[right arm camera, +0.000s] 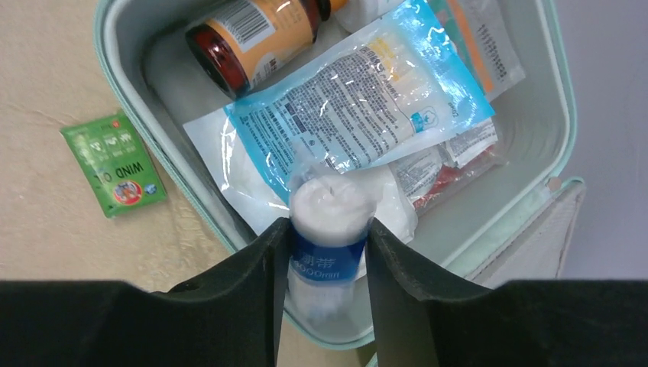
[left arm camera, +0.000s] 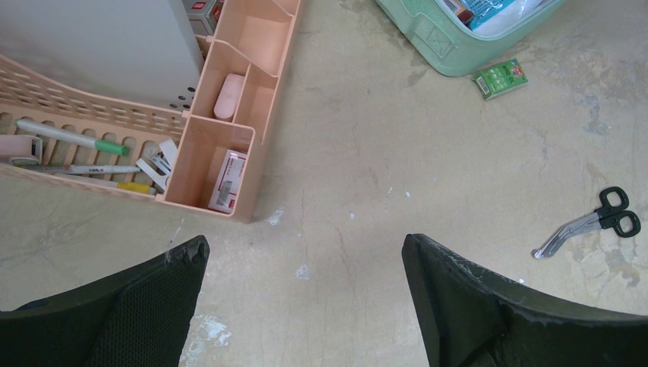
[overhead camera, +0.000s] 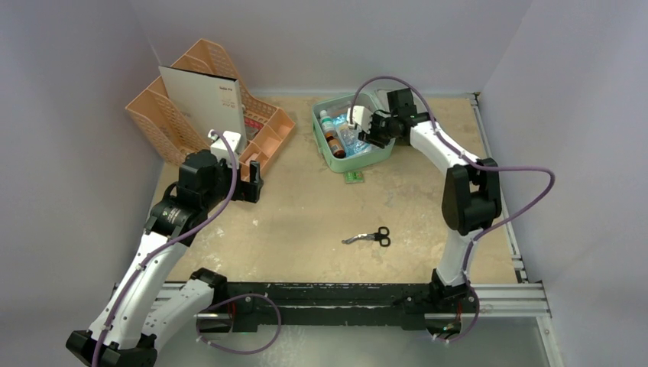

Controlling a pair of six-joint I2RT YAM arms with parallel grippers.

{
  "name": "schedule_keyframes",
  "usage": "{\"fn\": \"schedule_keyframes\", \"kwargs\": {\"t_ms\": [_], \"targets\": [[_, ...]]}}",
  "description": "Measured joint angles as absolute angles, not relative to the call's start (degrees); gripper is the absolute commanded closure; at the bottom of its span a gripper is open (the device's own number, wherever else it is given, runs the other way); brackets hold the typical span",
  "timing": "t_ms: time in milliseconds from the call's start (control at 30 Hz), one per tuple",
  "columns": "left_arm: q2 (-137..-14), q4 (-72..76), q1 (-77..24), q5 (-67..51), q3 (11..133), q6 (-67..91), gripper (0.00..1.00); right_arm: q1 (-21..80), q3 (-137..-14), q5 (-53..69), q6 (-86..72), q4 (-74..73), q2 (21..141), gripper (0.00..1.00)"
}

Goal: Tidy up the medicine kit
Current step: Place the medical item at the medicine box.

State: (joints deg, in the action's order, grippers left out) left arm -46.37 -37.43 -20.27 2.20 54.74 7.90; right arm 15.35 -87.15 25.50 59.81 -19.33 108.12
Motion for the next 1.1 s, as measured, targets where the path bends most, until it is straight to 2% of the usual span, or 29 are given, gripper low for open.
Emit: {"fn": "schedule_keyframes", "kwargs": {"t_ms": [167,300,567,867,1100], "targets": [[-46.39,-37.43,-20.27,2.20,54.74,7.90,0.04,15.38,-89.01,25.36,65.76,-21.69,111.15,0.54],[-46.39,-37.43,-20.27,2.22,54.74,7.90,0.04,15.44,-89.17,25.06,68.14,-23.40,111.39,0.63],[-46.39,-37.43,-20.27,2.26,54.74,7.90,0.03,15.49,-91.11,23.03,72.40,-29.32,112.49,0.70],[-46.26,-37.43,-20.27,2.39,54.74,7.90,0.03,15.49,-93.27,19.92,75.70,-33.71,112.53,0.58],[-46.15,-37.43,-20.27,2.42,54.74,7.90,0.03,15.49,-93.27,24.18,69.08,-33.15,111.66,0.53]]}}
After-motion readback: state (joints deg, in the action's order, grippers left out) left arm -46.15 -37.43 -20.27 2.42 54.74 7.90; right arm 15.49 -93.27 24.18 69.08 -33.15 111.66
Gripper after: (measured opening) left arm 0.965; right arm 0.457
